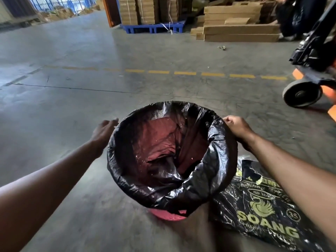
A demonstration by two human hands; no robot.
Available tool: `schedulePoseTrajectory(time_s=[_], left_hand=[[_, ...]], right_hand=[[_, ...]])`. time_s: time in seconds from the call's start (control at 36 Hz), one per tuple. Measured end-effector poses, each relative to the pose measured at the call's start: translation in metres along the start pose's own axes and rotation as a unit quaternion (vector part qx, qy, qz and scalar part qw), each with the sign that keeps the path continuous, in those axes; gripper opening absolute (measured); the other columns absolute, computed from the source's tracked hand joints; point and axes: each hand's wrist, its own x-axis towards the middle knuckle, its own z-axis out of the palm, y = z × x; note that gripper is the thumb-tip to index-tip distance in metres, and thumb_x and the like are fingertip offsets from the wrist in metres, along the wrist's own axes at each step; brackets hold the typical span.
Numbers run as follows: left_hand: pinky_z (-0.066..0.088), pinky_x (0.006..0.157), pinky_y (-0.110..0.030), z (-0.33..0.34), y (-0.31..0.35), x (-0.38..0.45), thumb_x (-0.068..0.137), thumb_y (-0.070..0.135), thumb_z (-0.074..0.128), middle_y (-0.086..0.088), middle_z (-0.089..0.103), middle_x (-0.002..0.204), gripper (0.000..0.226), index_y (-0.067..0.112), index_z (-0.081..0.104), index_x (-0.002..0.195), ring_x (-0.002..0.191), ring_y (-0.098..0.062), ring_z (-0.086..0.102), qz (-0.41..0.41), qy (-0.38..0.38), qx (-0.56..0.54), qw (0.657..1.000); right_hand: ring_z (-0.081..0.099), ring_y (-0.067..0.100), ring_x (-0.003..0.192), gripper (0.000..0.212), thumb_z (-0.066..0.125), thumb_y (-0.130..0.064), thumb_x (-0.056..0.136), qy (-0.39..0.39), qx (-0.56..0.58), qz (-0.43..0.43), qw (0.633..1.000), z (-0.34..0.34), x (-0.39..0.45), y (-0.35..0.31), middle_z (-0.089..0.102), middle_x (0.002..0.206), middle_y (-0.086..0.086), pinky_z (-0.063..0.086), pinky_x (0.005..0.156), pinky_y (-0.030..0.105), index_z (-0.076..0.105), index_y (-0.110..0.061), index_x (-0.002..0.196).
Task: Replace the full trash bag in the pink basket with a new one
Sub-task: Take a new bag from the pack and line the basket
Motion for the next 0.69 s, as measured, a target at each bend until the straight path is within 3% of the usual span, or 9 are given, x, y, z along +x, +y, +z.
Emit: schedulePoseTrajectory(time_s=[0.14, 0.25, 0.33, 0.39, 0.47, 0.53, 0.58, 0.61, 0.69], left_hand=[[0.041, 0.064, -0.03, -0.031, 0.019, -0.017, 0.104, 0.039, 0.048, -0.005, 0.058, 0.088, 0.029, 0.018, 0.065, 0.093, 0.066, -0.017, 0.055, 0.055, -0.068, -0.028, 0.996], [0.049, 0.068, -0.029, -0.044, 0.019, -0.053, 0.101, 0.048, 0.049, -0.002, 0.064, 0.09, 0.034, 0.017, 0.064, 0.104, 0.067, -0.012, 0.065, 0.027, -0.146, -0.039, 0.988], [0.049, 0.074, -0.031, -0.045, 0.009, -0.084, 0.091, 0.057, 0.055, 0.012, 0.068, 0.08, 0.033, 0.027, 0.068, 0.094, 0.069, -0.002, 0.067, -0.024, -0.189, -0.092, 0.977], [0.049, 0.082, -0.032, -0.041, -0.001, -0.105, 0.078, 0.057, 0.068, 0.018, 0.071, 0.086, 0.027, 0.035, 0.074, 0.091, 0.082, -0.003, 0.066, -0.037, -0.221, -0.104, 0.969], [0.049, 0.09, -0.031, -0.026, -0.011, -0.127, 0.082, 0.043, 0.066, 0.015, 0.073, 0.116, 0.04, 0.036, 0.066, 0.122, 0.104, -0.007, 0.066, -0.023, -0.224, -0.096, 0.97], [0.053, 0.077, -0.022, -0.015, -0.009, -0.133, 0.093, 0.018, 0.059, 0.009, 0.071, 0.11, 0.031, 0.032, 0.061, 0.12, 0.091, -0.005, 0.067, 0.001, -0.18, -0.096, 0.979], [0.054, 0.064, -0.016, -0.006, -0.005, -0.128, 0.092, 0.005, 0.054, 0.005, 0.065, 0.102, 0.033, 0.031, 0.058, 0.112, 0.078, -0.003, 0.063, 0.008, -0.153, -0.098, 0.983], [0.054, 0.064, -0.016, -0.002, -0.002, -0.125, 0.091, 0.004, 0.053, 0.002, 0.062, 0.102, 0.033, 0.029, 0.057, 0.113, 0.078, -0.004, 0.061, 0.012, -0.15, -0.092, 0.984], [0.052, 0.075, -0.026, 0.01, 0.008, -0.118, 0.083, 0.011, 0.059, -0.006, 0.058, 0.106, 0.038, 0.021, 0.053, 0.119, 0.087, -0.013, 0.057, 0.034, -0.165, -0.067, 0.983]], right_hand=[[0.058, 0.017, 0.063, 0.044, 0.047, -0.037, 0.101, 0.046, 0.127, -0.023, 0.991, -0.02, -0.034, -0.011, 0.065, 0.087, 0.017, 0.044, 0.049, 0.01, 0.068, 0.002, 0.097], [0.07, 0.018, 0.096, 0.064, 0.051, -0.076, 0.079, -0.042, 0.096, -0.017, 0.994, -0.028, -0.085, -0.004, 0.075, 0.105, 0.002, 0.052, 0.09, 0.032, 0.073, -0.021, 0.104], [0.063, 0.011, 0.115, 0.065, 0.054, -0.075, 0.078, -0.1, 0.1, -0.004, 0.99, -0.018, -0.122, -0.007, 0.068, 0.124, -0.008, 0.046, 0.1, 0.033, 0.064, -0.029, 0.123], [0.065, 0.013, 0.107, 0.051, 0.062, -0.057, 0.086, -0.121, 0.137, 0.008, 0.983, -0.006, -0.137, -0.011, 0.068, 0.119, -0.003, 0.048, 0.097, 0.033, 0.062, -0.02, 0.121], [0.063, 0.023, 0.089, 0.028, 0.071, -0.028, 0.081, -0.09, 0.199, 0.003, 0.976, 0.008, -0.146, -0.02, 0.066, 0.096, 0.01, 0.05, 0.09, 0.037, 0.064, -0.006, 0.098], [0.065, 0.024, 0.083, 0.028, 0.068, -0.025, 0.078, -0.067, 0.226, 0.029, 0.971, 0.009, -0.141, -0.018, 0.068, 0.091, 0.01, 0.055, 0.086, 0.043, 0.064, -0.012, 0.102], [0.063, 0.017, 0.066, 0.015, 0.062, -0.02, 0.086, -0.069, 0.223, 0.028, 0.972, 0.005, -0.137, -0.018, 0.066, 0.078, 0.004, 0.055, 0.063, 0.032, 0.062, -0.013, 0.099], [0.06, 0.011, 0.057, 0.004, 0.059, -0.018, 0.089, -0.069, 0.21, 0.019, 0.975, 0.001, -0.133, -0.017, 0.063, 0.07, -0.002, 0.05, 0.054, 0.025, 0.061, -0.016, 0.092], [0.053, 0.005, 0.045, 0.022, 0.054, -0.014, 0.093, -0.045, 0.185, 0.011, 0.982, -0.01, -0.122, -0.021, 0.057, 0.05, -0.01, 0.043, 0.048, 0.021, 0.056, -0.019, 0.071]])
